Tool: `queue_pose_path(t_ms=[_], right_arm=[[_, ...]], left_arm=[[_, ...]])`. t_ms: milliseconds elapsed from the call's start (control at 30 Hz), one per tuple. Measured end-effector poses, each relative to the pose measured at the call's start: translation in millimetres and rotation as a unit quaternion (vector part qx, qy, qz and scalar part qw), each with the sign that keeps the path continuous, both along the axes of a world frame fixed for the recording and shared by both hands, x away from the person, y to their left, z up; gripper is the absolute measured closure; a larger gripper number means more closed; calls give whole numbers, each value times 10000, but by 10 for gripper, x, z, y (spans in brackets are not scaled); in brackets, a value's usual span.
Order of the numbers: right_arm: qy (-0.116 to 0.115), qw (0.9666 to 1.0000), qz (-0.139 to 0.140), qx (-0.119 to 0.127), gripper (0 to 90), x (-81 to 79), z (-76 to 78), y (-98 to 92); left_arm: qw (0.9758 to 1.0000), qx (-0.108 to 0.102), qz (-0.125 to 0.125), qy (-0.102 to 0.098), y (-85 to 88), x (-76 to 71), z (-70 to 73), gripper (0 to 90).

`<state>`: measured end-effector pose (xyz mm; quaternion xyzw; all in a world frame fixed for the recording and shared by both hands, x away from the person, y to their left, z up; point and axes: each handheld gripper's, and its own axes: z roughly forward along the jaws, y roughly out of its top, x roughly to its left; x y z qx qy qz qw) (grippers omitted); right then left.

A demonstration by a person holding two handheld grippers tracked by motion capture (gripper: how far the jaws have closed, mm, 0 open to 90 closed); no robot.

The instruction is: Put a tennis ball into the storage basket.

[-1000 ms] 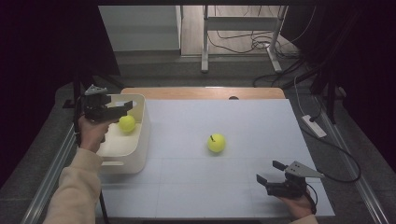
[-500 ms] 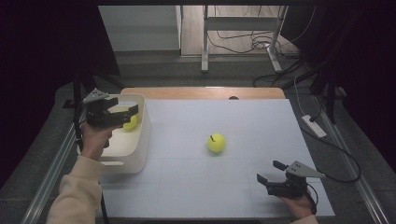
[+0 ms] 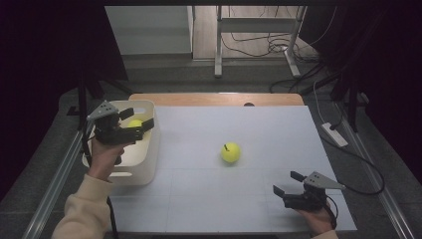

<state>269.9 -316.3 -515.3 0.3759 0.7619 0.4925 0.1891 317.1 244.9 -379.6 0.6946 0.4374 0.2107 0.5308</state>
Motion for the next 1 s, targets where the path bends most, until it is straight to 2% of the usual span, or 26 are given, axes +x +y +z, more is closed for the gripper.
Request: queue_pose_path(t_ms=[167,333,567,700,1000], right_arm=[[-21,10000,-12,3,100,-14,6,3],[15,10000,-4,13,100,-16,-8,-8],[-9,10000,30,9,100,-24,-6,-12],[-14,10000,44,-17,100,-19,-5,-5],[-16,10000,89,-40,100,-12,-7,8]], left_arm=[[9996,-65,-243,-105,-114,-56,0,106],[9991,-23,-389,-176,-207,-102,-1,107],[9974,38,-655,-287,-377,-161,12,106],[9957,109,-838,-378,-495,-202,18,106],[9942,170,-966,-431,-599,-245,15,103]])
